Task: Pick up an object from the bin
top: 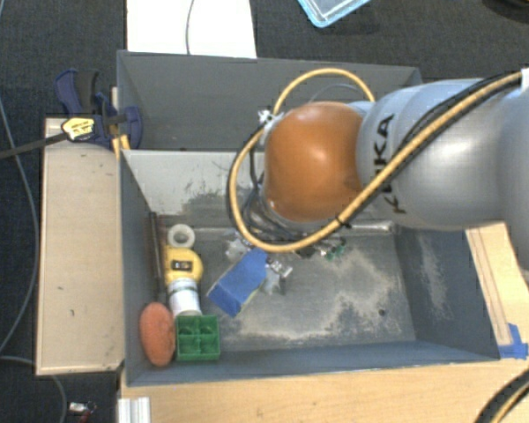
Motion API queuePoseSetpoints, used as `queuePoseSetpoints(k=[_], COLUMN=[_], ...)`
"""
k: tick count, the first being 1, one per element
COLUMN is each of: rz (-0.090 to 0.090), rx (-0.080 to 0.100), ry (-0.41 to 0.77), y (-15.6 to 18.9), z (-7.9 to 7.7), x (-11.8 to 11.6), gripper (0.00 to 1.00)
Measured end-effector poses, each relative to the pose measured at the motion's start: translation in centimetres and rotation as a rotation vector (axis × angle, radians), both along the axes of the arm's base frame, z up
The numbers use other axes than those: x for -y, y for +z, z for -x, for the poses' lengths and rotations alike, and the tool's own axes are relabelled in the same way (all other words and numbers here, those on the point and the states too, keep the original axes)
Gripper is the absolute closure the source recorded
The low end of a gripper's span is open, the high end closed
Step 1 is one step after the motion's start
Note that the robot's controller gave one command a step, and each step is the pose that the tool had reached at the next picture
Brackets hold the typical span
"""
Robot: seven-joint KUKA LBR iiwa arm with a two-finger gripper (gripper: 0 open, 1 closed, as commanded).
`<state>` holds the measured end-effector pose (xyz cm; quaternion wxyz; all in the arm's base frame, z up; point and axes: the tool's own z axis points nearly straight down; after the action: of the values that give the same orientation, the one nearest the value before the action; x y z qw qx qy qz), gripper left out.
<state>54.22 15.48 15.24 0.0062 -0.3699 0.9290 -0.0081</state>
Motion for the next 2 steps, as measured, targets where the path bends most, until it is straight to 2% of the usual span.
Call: queuePoseSetpoints(k=[1,2], rz=[-0.002,-0.002], rx=[0.003,0.003], ry=[0.003,0.002], y=[5.24,5.24], z=[-0.97,-0.97], x=[0.63,0.63], gripper=[1.0,1.0])
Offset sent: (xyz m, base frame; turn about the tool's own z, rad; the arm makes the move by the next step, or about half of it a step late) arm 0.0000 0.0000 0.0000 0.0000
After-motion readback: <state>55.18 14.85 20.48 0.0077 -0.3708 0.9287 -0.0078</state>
